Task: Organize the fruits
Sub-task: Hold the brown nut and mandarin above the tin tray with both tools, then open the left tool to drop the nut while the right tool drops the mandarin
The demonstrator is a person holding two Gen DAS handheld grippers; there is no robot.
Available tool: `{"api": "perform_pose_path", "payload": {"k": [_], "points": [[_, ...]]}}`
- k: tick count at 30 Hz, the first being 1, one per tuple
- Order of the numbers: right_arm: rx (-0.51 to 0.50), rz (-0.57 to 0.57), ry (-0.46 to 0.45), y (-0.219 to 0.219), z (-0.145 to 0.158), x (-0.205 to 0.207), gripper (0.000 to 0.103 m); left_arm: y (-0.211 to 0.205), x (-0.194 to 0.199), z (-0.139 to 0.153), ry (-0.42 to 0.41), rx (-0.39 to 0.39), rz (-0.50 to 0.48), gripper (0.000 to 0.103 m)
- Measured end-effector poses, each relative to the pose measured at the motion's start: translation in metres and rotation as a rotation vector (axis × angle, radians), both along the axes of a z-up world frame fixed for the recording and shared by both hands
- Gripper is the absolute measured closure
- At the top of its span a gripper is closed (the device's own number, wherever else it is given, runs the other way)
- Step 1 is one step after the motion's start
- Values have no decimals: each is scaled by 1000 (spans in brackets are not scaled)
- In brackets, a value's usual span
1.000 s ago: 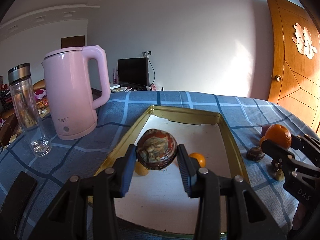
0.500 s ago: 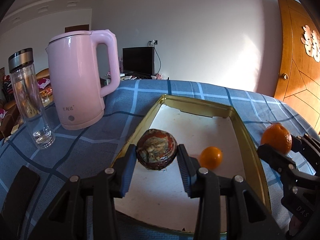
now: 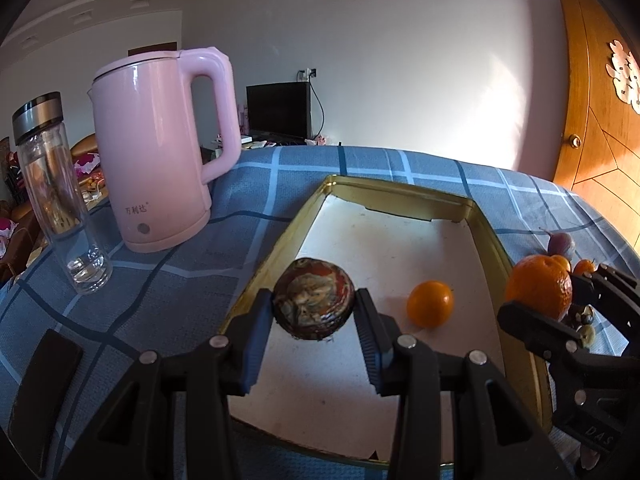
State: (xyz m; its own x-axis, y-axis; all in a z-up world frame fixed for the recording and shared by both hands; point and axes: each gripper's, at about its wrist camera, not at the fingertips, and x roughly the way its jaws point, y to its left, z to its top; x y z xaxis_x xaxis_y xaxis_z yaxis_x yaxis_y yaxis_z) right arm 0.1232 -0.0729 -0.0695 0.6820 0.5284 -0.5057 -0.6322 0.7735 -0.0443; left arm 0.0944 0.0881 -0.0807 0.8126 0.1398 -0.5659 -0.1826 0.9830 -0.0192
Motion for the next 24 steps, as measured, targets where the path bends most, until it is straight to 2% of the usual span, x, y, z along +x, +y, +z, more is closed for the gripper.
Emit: {"api": "perform_pose_path", "payload": {"k": [13,24], "points": [[-64,41,28,14,-6,1,55,2,8,-6,54,-28,-27,60],[-103,73,91,22,-14,9,55,0,17,-13,115,-41,-58,60]]}}
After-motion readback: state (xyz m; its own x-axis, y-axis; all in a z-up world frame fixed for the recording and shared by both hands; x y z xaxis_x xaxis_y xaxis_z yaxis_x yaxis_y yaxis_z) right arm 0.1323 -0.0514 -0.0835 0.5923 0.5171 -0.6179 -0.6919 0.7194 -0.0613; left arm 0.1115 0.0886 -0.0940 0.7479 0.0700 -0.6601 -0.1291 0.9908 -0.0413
